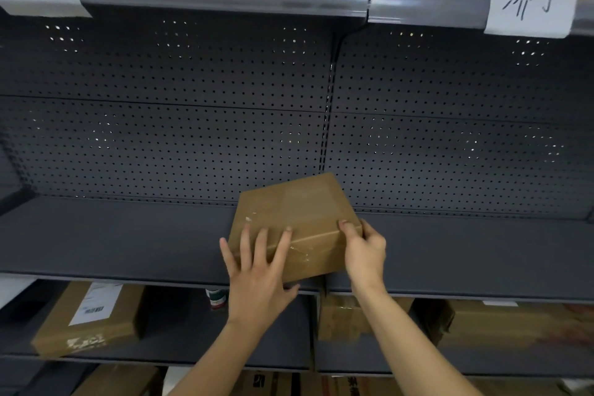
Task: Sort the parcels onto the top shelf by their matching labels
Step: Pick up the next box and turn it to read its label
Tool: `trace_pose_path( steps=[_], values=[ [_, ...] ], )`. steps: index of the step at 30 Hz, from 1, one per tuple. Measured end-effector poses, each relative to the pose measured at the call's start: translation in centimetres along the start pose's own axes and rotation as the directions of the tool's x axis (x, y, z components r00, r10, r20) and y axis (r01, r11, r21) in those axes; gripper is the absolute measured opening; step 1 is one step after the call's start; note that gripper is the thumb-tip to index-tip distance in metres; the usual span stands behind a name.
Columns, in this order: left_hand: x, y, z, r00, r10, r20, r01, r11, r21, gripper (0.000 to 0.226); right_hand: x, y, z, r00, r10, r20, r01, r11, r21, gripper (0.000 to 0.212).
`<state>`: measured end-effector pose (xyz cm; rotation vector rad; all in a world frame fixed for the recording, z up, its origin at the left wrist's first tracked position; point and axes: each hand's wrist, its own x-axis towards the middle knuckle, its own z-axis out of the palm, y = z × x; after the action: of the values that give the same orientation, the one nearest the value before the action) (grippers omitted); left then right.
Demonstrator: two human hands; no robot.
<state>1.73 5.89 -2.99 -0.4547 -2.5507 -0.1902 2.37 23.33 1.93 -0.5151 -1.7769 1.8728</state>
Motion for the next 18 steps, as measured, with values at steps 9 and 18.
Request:
trace_pose_path(
  steps=[9,18],
  values=[
    [0.0,-1.1,0.5,0.994,-0.086,-0.065,0.080,0.993,-0.082,0.094,-0.7,-0.3,-0.7,0.994,-0.068,0.091,0.070,0.997,-0.023,0.048],
    [1.1,-0.7,-1.9,0.825,-0.542,0.163,0.389,0.334,-0.858,0.101,-1.2,1.8,-0.9,0.986,0.048,0.161,-0.056,0.997,0.045,0.048]
  ],
)
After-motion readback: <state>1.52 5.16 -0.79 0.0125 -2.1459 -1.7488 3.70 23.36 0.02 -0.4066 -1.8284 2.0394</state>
